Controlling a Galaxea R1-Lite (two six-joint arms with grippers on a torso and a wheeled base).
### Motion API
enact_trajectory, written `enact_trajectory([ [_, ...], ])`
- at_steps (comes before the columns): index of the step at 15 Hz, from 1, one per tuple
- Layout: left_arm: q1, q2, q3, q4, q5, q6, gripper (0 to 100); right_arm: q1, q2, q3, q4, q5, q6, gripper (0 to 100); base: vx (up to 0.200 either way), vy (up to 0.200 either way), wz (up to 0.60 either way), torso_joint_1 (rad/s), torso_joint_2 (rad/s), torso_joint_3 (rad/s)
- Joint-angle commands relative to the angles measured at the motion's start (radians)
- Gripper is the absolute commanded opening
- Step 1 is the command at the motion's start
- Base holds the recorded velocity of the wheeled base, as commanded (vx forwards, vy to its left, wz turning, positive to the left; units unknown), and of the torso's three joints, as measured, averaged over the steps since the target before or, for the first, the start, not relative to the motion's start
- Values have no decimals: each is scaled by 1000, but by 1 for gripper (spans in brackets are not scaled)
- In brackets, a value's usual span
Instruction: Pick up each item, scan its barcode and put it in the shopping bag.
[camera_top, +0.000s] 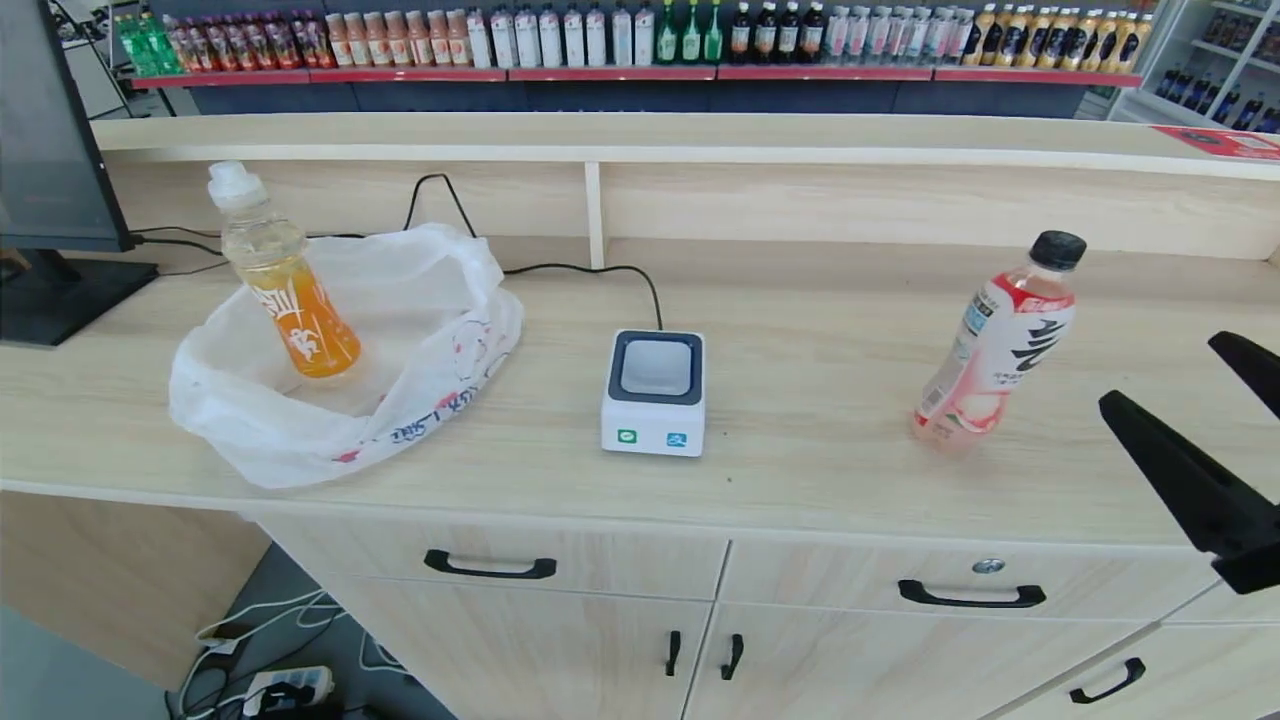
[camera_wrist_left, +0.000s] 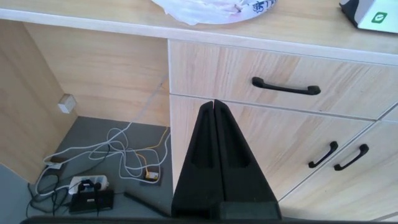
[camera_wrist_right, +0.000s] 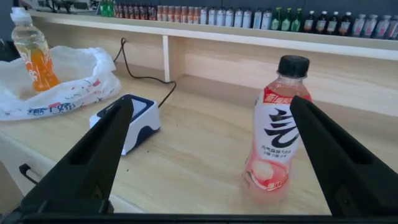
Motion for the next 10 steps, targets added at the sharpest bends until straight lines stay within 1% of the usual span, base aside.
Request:
enact_trajectory([
  [1,0,0,0,0,0,-1,0,2,-38,2,-1,2,0,100,0,0,0,0,0,0],
  [5,0,0,0,0,0,4,0,-6,22,20,-1,1,10,100,0,0,0,0,0,0],
  [6,0,0,0,0,0,2,0,-25,47,16,-1,-1,20,100,0,0,0,0,0,0],
  [10,0,0,0,0,0,2,0,-38,108,8,-1,-19,53,100,0,0,0,0,0,0],
])
